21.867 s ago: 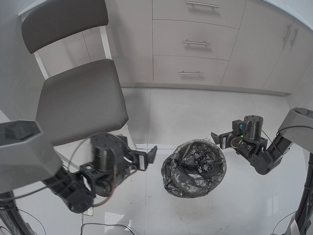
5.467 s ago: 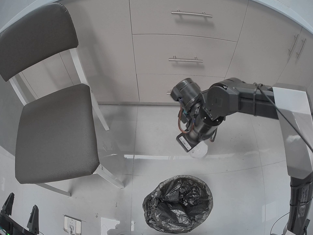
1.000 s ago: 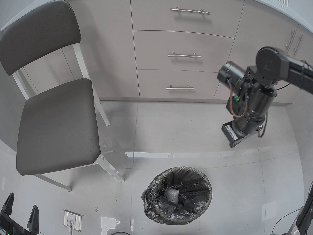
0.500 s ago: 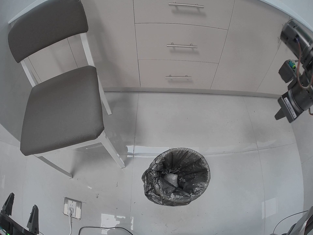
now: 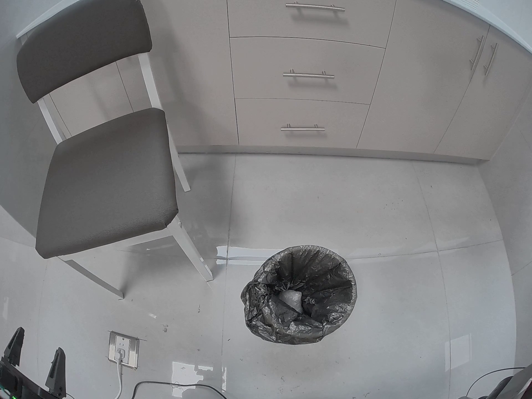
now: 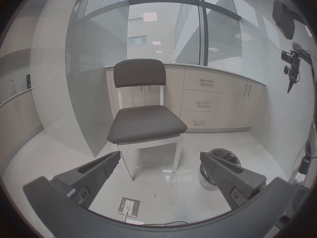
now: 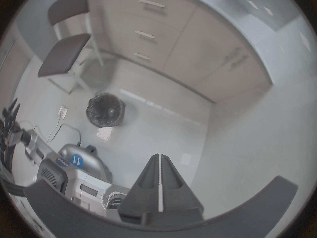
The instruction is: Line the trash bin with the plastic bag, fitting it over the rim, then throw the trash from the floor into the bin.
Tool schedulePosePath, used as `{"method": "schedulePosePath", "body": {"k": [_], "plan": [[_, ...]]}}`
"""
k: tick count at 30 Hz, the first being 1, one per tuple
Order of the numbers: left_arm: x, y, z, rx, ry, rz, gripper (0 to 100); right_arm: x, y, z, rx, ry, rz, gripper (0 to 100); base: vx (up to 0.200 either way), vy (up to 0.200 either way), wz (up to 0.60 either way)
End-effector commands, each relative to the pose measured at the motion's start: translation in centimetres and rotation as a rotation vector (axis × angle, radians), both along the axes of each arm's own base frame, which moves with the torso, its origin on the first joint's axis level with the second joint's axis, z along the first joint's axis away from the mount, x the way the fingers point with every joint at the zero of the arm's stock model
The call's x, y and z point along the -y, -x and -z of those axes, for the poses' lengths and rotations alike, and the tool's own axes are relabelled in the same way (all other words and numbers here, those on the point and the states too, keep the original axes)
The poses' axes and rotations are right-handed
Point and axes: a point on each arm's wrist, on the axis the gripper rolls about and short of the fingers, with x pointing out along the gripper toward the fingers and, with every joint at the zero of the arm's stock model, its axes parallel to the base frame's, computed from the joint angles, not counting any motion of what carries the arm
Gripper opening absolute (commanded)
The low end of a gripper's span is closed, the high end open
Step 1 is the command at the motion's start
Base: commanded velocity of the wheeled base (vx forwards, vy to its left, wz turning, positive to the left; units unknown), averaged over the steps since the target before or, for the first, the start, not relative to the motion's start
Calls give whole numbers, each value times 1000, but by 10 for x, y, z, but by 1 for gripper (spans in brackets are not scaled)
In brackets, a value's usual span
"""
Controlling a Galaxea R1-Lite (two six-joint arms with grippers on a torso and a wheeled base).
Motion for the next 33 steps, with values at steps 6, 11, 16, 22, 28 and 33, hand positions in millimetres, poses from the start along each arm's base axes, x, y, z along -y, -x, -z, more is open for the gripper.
{"method": "schedulePosePath", "body": {"k": [6, 11, 16, 22, 28, 33], "plan": [[0, 0, 4, -1, 0, 0, 100, 4, 247, 25, 606, -141, 141, 0, 0, 0, 0], [0, 0, 4, -1, 0, 0, 100, -26, 355, 86, 1042, -176, -95, 0, 0, 0, 0], [0, 0, 4, -1, 0, 0, 100, -18, 381, 125, 1319, -157, -278, 0, 0, 0, 0], [0, 0, 4, -1, 0, 0, 100, 9, 347, 139, 1188, -270, -244, 0, 0, 0, 0], [0, 0, 4, -1, 0, 0, 100, 15, 301, 170, 1005, -253, -334, 0, 0, 0, 0], [0, 0, 4, -3, 0, 0, 100, 14, 256, 177, 956, -495, -248, 0, 0, 0, 0]]}}
